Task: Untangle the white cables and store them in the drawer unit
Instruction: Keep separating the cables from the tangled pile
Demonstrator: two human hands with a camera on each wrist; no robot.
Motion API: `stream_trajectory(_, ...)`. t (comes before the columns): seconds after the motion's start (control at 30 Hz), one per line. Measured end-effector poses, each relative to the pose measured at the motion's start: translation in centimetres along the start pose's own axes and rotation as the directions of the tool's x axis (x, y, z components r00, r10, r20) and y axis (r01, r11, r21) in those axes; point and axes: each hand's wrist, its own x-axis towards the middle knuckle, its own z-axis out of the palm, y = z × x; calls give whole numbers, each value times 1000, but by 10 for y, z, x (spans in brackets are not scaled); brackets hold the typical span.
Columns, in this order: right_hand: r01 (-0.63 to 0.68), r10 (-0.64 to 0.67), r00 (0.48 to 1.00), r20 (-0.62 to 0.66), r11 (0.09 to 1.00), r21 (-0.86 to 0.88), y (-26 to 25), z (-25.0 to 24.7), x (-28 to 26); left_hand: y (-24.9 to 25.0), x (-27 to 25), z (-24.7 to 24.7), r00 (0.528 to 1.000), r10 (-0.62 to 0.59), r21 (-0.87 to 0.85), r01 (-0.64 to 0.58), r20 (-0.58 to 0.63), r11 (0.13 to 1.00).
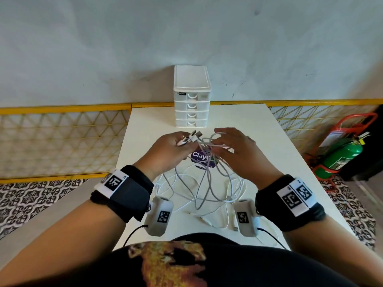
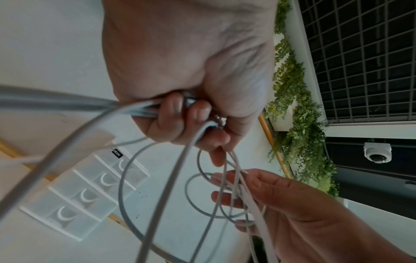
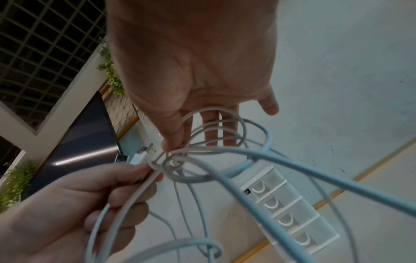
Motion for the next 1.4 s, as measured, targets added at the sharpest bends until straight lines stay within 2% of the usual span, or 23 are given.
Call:
stream_trajectory(0.13, -61, 73, 993, -93, 990, 125, -1, -6, 2, -4, -1, -12, 999, 32, 62, -30, -26, 998)
stream_trajectory(0.27, -87, 106, 989, -99, 981, 174, -7, -16, 5, -8, -2, -14, 1000, 14, -93, -13, 15, 996)
stream_trajectory(0.37, -92, 109, 990, -86, 978, 188, -15, -14, 7, -2, -6, -9, 1000, 24, -130, -22, 9, 991)
stream_trajectory(0.47, -47, 64, 995, -80, 979, 198, -23, -9, 10, 1, -6, -2, 998, 47, -141, -53, -49, 989)
stream_trajectory(0.63, -20, 28, 999, -29, 966, 258, -27, -8, 12, 1, 2, -3, 985, -3, -119, -18, -174, 993)
stream_trajectory(0.73, -78, 99, 993, -58, 953, 292, -19, -6, 14, -2, 2, -8, 992, -4, -180, -19, -128, 983)
stream_trajectory(0.87, -55, 128, 983, -130, 887, 459, -12, -3, 16, -8, 4, -15, 995, -14, -184, -3, -94, 983)
stream_trajectory(0.97, -23, 92, 986, -141, 905, 424, -15, -5, 17, -9, 4, -14, 993, -28, -239, 0, -115, 971)
stream_trajectory(1.1, -1, 44, 993, -110, 932, 362, -19, -1, 22, -4, 5, -9, 986, -37, -135, 15, -160, 991)
stream_trajectory(1.2, -53, 56, 998, -1, 955, 292, -27, 5, 21, -6, 7, -9, 989, -66, -260, 29, -133, 965)
stream_trajectory(1.3, -43, 10, 991, 136, 970, 241, -33, 15, 17, -10, 7, -12, 993, -66, -413, 21, -95, 910)
stream_trajectory(1.37, -68, 33, 991, 132, 962, 264, -34, 21, 16, -12, 6, -14, 995, -51, -428, 11, -82, 904)
stream_trajectory(1.4, -68, 37, 993, 115, 959, 274, -36, 22, 16, -12, 5, -14, 995, -42, -383, 4, -91, 924)
